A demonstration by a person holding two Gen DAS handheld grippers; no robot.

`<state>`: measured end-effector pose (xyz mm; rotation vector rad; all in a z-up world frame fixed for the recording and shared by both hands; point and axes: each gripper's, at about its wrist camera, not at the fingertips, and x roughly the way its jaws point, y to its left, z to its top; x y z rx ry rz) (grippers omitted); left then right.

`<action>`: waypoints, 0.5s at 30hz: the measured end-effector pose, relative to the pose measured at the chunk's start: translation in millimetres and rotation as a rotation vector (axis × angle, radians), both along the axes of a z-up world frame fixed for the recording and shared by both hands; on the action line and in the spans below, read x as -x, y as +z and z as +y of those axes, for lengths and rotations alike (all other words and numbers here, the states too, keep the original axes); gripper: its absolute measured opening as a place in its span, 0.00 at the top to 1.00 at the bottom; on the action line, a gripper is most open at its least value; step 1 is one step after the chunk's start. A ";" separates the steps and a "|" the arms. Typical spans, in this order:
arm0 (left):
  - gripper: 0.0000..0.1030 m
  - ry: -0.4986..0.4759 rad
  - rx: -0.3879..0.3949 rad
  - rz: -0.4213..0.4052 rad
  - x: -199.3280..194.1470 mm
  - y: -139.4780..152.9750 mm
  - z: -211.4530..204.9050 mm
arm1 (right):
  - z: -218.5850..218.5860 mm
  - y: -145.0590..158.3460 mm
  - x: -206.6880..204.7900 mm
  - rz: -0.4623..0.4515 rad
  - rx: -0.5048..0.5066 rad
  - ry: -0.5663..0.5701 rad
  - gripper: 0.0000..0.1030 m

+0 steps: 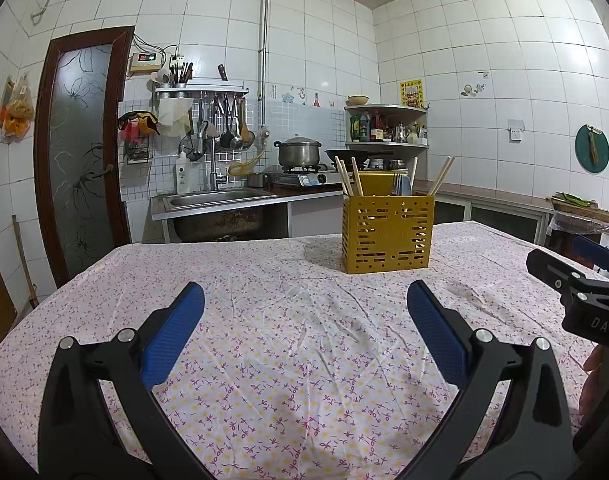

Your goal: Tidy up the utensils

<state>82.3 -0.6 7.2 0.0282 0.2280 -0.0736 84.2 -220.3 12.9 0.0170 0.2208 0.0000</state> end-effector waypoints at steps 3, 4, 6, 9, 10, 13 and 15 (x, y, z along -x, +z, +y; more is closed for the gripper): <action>0.05 0.000 0.001 -0.001 0.1 -0.2 0.1 | 0.3 -0.2 0.0 -0.001 0.000 0.000 0.04; 0.05 0.000 0.000 -0.001 0.0 0.0 0.0 | 0.0 0.0 0.1 0.000 0.000 0.000 0.04; 0.05 0.000 0.000 -0.002 0.1 -0.1 0.2 | 0.3 -0.2 0.1 -0.001 0.000 0.000 0.04; 0.05 0.000 0.000 -0.001 0.0 -0.1 0.1 | 0.0 -0.1 -0.1 0.000 0.001 0.000 0.04; 0.05 0.000 0.000 -0.001 -0.2 -0.3 0.2 | -0.2 0.1 -0.2 -0.001 0.001 -0.001 0.04; 0.05 0.001 0.001 -0.003 0.3 -0.3 0.3 | -0.1 -0.1 -0.4 0.001 0.001 -0.001 0.04; 0.05 0.000 0.000 -0.004 0.4 0.6 -0.2 | 0.0 -0.1 -0.2 0.000 0.002 -0.001 0.04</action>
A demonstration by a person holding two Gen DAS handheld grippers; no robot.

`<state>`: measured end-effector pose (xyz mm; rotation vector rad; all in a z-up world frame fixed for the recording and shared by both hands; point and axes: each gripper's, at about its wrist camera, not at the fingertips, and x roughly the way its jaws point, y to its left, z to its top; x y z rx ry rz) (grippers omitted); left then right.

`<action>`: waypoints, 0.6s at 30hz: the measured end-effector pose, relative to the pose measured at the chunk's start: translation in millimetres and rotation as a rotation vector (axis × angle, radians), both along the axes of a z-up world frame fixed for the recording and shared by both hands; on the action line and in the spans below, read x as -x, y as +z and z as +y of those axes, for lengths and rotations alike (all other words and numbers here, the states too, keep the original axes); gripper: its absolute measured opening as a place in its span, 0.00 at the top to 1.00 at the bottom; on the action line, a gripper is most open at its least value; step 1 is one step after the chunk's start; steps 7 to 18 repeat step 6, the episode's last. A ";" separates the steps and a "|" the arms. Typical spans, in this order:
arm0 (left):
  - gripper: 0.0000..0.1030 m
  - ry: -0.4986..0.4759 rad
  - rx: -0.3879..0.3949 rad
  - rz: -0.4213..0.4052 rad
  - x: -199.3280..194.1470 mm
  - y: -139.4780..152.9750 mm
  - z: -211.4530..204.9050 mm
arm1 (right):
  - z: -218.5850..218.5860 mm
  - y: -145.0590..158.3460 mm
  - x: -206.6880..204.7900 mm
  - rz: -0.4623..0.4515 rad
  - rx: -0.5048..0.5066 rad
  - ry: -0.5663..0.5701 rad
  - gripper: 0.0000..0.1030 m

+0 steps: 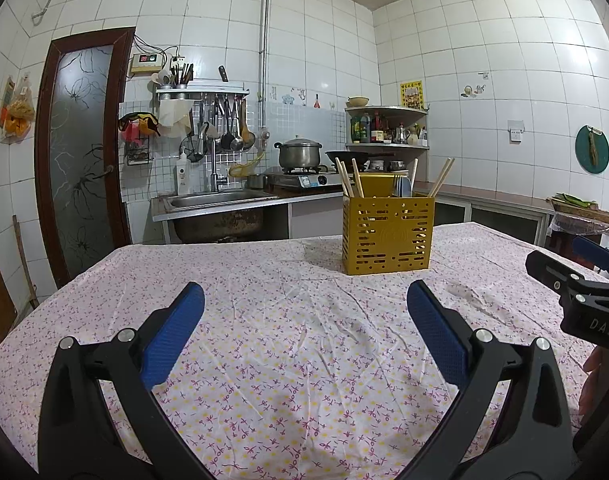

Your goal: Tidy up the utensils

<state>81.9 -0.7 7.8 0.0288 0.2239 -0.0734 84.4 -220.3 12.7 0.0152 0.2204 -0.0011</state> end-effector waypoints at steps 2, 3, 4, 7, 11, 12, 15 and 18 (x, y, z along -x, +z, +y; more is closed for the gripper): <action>0.05 0.000 -0.002 -0.002 0.5 0.9 -0.7 | -0.3 0.2 -0.8 -0.001 -0.001 0.000 0.04; 0.05 0.000 -0.003 -0.003 0.8 1.4 -0.7 | -0.4 0.2 -1.1 0.000 -0.001 0.000 0.04; 0.05 0.000 -0.003 -0.003 1.3 1.9 -0.6 | -0.4 0.2 -1.1 0.000 -0.001 0.000 0.04; 0.05 0.000 -0.002 -0.002 0.9 1.8 -0.8 | -0.3 0.2 -0.9 -0.001 -0.001 0.000 0.04; 0.05 0.000 -0.002 -0.002 0.9 1.8 -0.8 | -0.3 0.2 -0.9 -0.001 -0.001 0.000 0.04; 0.05 0.000 -0.002 -0.002 0.9 1.8 -0.8 | -0.3 0.2 -0.9 -0.001 -0.001 0.000 0.04; 0.05 0.000 -0.002 -0.002 0.9 1.8 -0.8 | -0.3 0.2 -0.9 -0.001 -0.001 0.000 0.04; 0.05 0.000 -0.002 -0.002 0.9 1.8 -0.8 | -0.3 0.2 -0.9 -0.001 -0.001 0.000 0.04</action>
